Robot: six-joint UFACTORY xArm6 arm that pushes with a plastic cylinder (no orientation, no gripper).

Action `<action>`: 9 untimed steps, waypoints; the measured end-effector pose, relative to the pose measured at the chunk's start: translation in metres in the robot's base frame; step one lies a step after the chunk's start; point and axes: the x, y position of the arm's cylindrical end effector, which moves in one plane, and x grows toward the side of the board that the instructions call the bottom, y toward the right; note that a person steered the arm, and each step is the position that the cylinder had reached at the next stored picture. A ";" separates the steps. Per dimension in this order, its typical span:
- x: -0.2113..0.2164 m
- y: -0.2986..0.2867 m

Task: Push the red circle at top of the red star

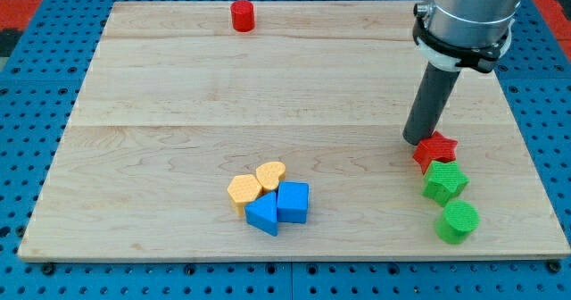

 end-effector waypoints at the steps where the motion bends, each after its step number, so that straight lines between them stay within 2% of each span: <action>1: -0.012 -0.007; 2: -0.050 -0.041; 3: -0.071 -0.154; 4: -0.119 -0.269; 5: -0.188 -0.281; 6: -0.225 -0.280; 7: -0.248 -0.260; 8: -0.240 -0.212; 9: -0.272 -0.202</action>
